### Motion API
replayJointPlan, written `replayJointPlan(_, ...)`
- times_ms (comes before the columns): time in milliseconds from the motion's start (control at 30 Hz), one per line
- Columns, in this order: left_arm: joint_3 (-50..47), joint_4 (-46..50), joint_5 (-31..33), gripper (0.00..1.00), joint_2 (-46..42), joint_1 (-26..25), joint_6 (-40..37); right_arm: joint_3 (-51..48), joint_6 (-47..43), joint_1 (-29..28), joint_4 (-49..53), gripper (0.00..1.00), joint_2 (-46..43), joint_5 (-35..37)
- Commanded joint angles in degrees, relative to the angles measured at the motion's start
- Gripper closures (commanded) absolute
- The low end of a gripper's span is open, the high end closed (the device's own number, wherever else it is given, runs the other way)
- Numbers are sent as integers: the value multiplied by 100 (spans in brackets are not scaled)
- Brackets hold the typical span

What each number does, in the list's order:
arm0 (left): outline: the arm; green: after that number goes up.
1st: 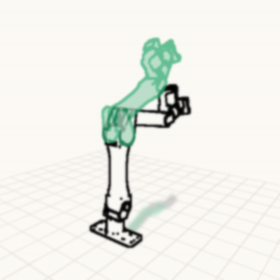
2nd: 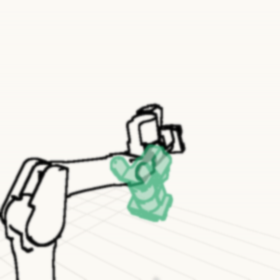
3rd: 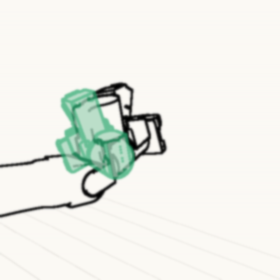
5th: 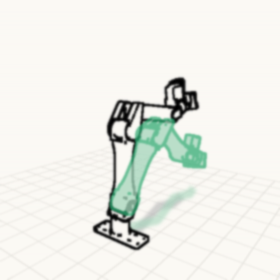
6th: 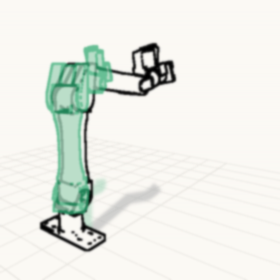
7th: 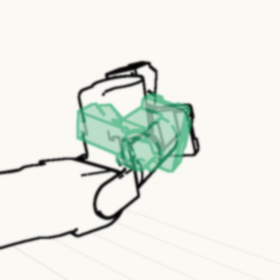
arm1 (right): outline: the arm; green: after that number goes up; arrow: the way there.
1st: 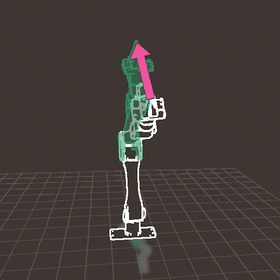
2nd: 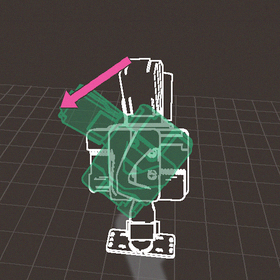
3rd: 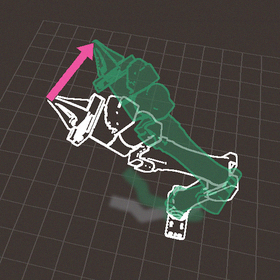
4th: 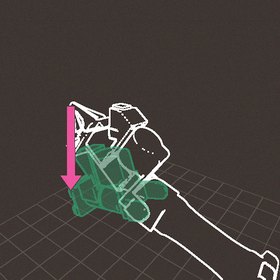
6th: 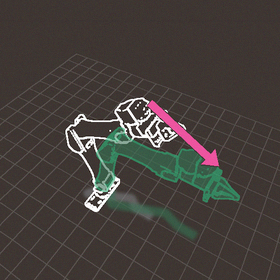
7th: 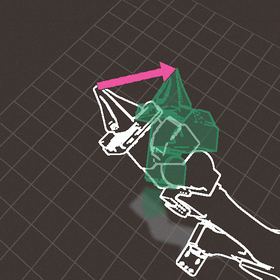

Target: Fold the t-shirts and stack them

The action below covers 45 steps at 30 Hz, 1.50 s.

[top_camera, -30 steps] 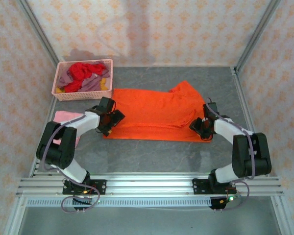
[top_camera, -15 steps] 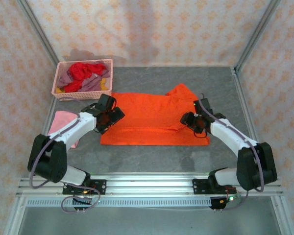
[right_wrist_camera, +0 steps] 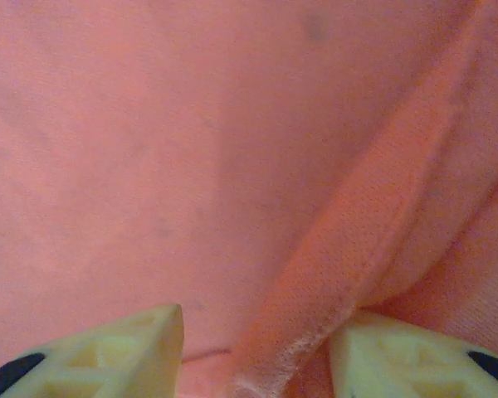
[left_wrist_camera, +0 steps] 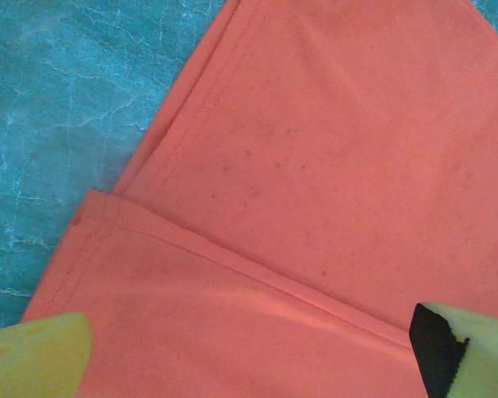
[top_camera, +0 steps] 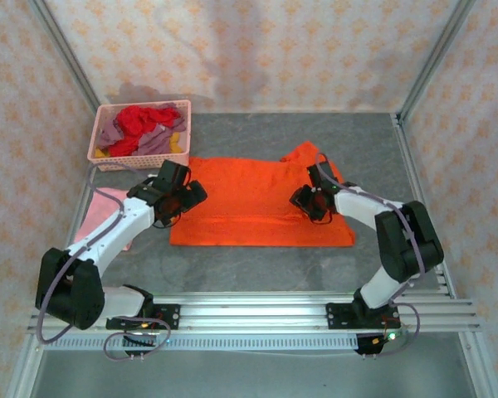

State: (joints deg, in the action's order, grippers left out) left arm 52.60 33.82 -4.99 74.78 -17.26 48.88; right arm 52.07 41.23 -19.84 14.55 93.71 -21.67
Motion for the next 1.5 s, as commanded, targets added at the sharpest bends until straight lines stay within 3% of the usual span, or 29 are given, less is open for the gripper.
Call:
replayJointPlan(0,-127,155,273,0,-156,-32,-169,425,-90,1,-105,56,258,31)
replayJointPlan(233,-300,114,347,0,-167,-32,-213,1525,-424,63,34,55,1135,-96)
replayJointPlan(433,-371,-51,232,0,-121,-32,-229,2339,-1172,110,604,44,1248,-19)
replayJointPlan(667,-466,-182,179,0,-164,-32,-247,1171,-956,314,432,43,17,811)
replayJointPlan(800,-487,-243,139,0,-126,-32,-263,270,-701,454,226,44,-521,680)
replayJointPlan(933,-439,-295,96,0,-39,-32,-316,-9,-547,406,8,43,-373,151)
replayJointPlan(1267,-485,-286,86,0,-39,-32,-327,777,-353,-31,-455,43,696,-390)
replayJointPlan(1467,-521,-343,69,0,-8,-32,-327,1578,-608,-21,-241,43,1211,-202)
